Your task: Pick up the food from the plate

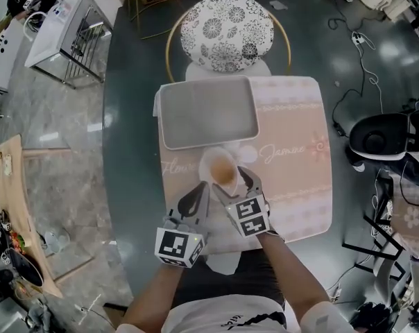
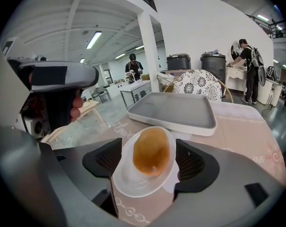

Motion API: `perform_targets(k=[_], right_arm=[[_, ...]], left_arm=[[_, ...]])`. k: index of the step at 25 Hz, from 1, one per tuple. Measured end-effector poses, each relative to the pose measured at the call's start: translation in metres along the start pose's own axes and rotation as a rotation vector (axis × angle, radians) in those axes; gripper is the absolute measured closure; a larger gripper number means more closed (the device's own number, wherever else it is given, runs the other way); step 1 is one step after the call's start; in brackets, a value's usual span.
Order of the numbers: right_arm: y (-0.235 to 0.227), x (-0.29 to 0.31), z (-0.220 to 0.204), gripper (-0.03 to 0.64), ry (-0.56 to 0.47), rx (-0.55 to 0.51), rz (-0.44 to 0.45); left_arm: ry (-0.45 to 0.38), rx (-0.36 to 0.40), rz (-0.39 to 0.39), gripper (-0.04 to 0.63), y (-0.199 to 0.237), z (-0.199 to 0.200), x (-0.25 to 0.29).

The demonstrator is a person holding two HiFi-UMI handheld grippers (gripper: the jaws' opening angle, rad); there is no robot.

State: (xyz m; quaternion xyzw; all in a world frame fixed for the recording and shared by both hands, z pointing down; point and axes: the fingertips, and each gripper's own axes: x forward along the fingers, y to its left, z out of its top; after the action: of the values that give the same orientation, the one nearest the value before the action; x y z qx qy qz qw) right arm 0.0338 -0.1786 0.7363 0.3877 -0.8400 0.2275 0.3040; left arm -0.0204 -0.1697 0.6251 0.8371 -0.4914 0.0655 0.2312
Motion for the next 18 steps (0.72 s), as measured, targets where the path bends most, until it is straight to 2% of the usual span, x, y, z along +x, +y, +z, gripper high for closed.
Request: perform_targets(k=[18], right_arm=[[-0.009, 0.041, -0.022, 0.293, 0.14, -0.136, -0.062]], left_arm=[[0.014, -0.035, -0.012, 0.589, 0.017, -0.024, 0.008]])
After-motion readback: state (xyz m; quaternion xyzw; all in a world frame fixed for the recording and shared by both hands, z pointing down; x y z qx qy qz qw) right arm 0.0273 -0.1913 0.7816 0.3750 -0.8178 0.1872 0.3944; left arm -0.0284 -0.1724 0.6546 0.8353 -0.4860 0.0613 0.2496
